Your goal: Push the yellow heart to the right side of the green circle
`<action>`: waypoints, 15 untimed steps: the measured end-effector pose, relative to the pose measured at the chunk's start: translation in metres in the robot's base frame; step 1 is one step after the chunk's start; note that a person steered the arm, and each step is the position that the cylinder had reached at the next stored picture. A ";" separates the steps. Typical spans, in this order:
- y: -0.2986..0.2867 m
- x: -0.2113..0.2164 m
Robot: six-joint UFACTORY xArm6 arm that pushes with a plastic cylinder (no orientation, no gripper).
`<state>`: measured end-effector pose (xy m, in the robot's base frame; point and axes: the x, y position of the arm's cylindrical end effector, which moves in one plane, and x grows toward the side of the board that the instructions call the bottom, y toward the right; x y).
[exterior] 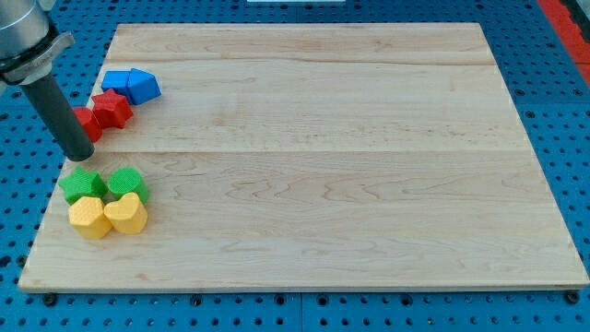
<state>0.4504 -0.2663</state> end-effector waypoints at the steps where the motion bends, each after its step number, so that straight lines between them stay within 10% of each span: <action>1: 0.006 0.000; 6: 0.134 0.022; 9: 0.158 0.168; 12: 0.032 0.158; 15: 0.077 0.110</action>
<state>0.5607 -0.1895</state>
